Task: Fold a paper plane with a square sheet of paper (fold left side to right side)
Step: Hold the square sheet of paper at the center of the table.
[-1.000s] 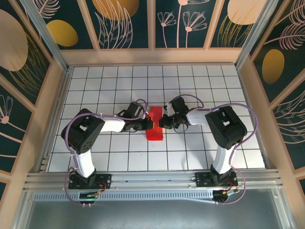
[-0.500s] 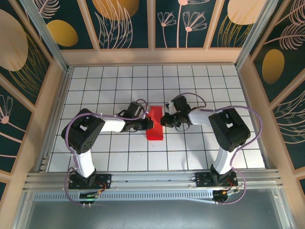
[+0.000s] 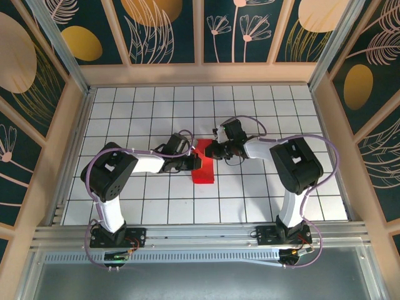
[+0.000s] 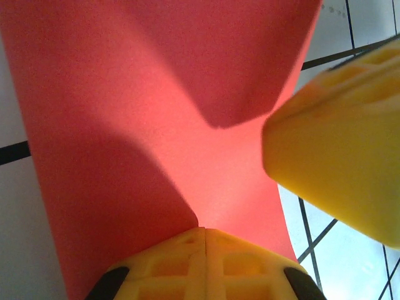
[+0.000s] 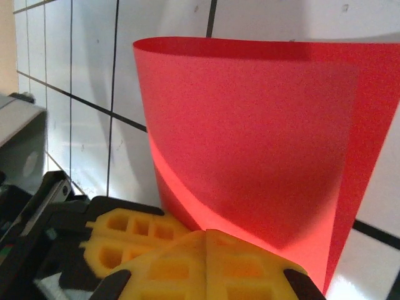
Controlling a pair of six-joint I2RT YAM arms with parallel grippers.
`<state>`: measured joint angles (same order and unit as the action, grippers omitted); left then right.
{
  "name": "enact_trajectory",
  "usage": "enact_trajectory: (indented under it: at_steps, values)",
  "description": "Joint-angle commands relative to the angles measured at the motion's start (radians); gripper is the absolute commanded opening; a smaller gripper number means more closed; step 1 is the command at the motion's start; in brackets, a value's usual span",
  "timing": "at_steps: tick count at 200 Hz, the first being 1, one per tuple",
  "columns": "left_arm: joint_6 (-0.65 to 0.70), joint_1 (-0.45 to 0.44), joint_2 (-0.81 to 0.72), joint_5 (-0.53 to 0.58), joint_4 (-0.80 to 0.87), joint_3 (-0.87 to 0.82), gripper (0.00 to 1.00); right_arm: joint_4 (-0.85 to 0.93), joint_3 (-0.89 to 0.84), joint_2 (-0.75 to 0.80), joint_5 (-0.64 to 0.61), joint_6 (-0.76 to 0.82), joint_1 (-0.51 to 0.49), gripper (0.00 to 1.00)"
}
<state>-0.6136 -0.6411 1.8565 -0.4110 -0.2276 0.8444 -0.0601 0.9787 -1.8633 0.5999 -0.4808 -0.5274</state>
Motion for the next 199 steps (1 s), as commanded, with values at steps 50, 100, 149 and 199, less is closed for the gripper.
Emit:
enact_trajectory:
  at_steps: [50, 100, 149, 199]
  values:
    - [0.019, -0.01, 0.034, 0.035, 0.064, -0.022, 0.04, 0.057, 0.063, -0.112, -0.075, 0.005, -0.012, 0.0]
    - [-0.017, -0.013, -0.041, 0.014, 0.021, -0.125, 0.04, 0.13, 0.048, -0.139, -0.149, 0.033, 0.01, 0.0]
    - [-0.051, -0.03, -0.137, 0.013, 0.004, -0.252, 0.04, 0.146, 0.058, -0.146, -0.145, 0.049, 0.017, 0.0]
    - [-0.089, -0.041, -0.253, 0.026, -0.007, -0.343, 0.05, 0.149, 0.063, -0.15, -0.128, 0.067, 0.01, 0.0]
